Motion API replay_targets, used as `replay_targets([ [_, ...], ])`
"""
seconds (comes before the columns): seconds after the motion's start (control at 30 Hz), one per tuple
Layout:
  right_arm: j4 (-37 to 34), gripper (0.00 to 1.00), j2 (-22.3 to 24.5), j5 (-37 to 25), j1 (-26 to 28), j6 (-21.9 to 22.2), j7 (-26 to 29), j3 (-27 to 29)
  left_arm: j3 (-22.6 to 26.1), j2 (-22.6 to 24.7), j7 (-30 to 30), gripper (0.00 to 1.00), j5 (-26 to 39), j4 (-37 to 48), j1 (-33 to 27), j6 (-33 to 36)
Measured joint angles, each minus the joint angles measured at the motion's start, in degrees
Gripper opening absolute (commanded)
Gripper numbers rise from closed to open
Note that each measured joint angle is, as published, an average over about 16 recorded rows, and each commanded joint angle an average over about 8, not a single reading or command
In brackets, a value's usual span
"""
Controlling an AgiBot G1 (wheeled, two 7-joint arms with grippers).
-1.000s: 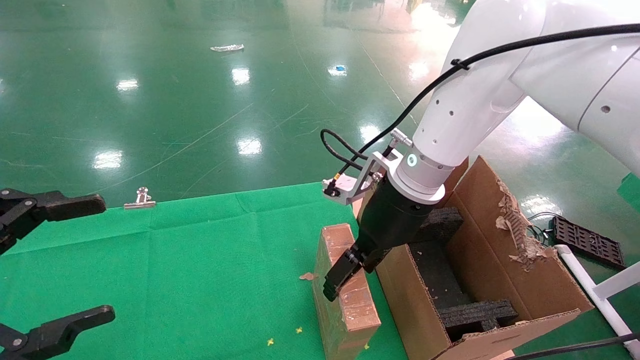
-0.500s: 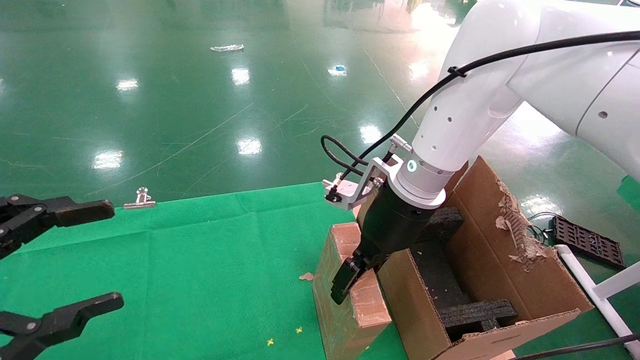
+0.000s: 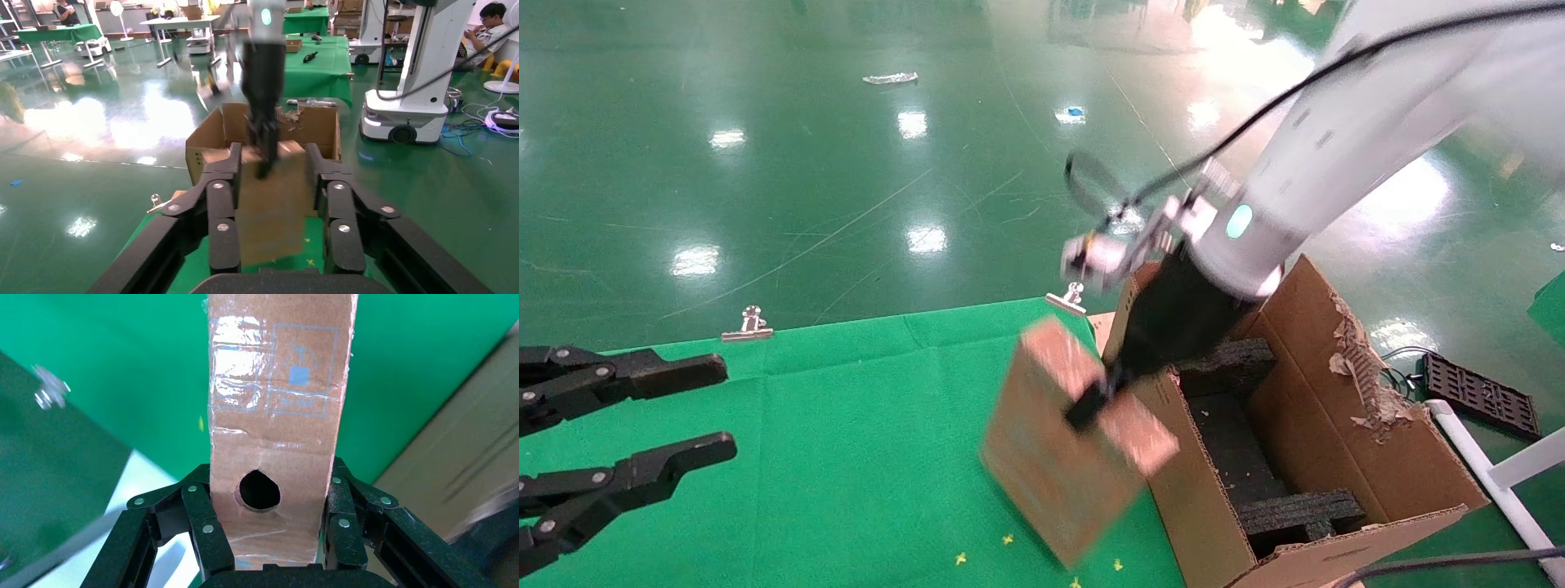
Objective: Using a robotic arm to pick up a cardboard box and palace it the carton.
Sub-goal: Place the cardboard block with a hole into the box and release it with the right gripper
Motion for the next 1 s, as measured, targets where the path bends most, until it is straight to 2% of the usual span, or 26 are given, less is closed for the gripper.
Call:
replay_targets([
  [0.27, -3.24, 0.00, 6.75, -3.13, 9.33, 2.73, -6.96, 2.67, 0.02, -0.01, 0.01, 0.00, -0.01, 0.00, 0.00, -0.01],
  [0.5, -7.67, 0.00, 10.81, -9.32, 15.26, 3.27, -8.90, 1.60, 0.03, -0.01, 0.01, 0.00, -0.02, 0.00, -0.01, -0.01],
  [0.53, -8.30, 0.00, 11.23, -10.18, 15.68, 3.20, -8.97, 1.27, 0.03, -0.01, 0.02, 0.04, -0.02, 0.00, -0.01, -0.01],
  [0.77, -12.17, 0.00, 13.14, -14.33, 15.50, 1.97, -8.86, -1.18, 0.04, -0.02, 0.02, 0.92, -0.03, 0.00, -0.01, -0.02],
  [0.8, -12.68, 0.00, 13.29, -14.66, 15.18, 1.76, -8.81, -1.49, 0.05, -0.02, 0.02, 1.00, -0.03, 0.00, -0.01, -0.02],
  [1.0, -15.97, 0.00, 13.73, -15.60, 12.39, 0.80, -8.67, -2.91, 0.06, -0.02, 0.03, 1.00, -0.04, 0.00, -0.01, -0.02],
])
